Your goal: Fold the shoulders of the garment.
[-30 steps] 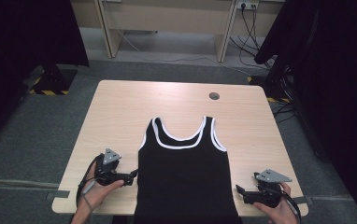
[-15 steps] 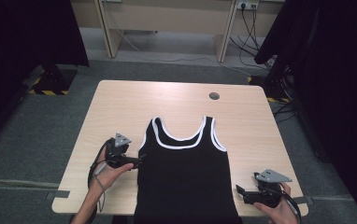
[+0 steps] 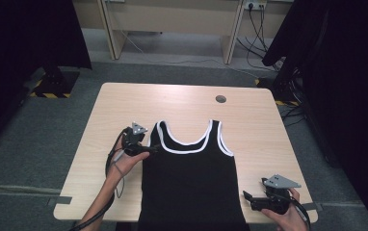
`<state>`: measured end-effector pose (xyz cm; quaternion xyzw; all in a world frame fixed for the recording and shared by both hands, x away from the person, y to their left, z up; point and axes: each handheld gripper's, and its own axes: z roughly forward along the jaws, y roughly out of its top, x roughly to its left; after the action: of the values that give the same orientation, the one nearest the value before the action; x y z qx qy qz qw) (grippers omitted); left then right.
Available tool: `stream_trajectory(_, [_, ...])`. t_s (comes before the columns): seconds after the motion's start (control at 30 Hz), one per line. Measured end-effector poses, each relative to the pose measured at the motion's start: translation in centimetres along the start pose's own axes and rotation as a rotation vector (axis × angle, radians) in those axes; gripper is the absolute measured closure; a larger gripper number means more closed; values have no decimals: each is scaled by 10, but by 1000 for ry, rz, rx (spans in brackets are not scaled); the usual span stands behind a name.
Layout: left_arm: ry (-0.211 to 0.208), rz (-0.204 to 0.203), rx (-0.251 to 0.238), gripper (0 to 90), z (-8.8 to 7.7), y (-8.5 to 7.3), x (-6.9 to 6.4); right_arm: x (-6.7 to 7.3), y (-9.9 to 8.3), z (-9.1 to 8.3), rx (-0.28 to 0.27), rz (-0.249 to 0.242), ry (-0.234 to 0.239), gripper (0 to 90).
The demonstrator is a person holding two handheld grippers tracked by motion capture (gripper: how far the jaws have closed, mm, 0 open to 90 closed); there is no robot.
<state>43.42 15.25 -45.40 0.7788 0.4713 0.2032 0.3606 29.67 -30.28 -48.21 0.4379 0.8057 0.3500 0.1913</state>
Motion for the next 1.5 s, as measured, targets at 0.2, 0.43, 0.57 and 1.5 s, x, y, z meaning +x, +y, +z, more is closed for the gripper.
stream_trajectory(0.2, [4,2,-4,75,12,12,-1,0,0,0,0,-3,3,109])
stream_trajectory(0.43, [20,2,1,84,27,22,1,0,0,0,-1,-5,5,109])
stream_trajectory(0.57, [45,-2,10,111,40,31,6,0,-1,0,-1,-5,7,109])
stream_trajectory(1.5, [118,4,3,672,84,45,15,0,-1,-1,-3,-4,9,107])
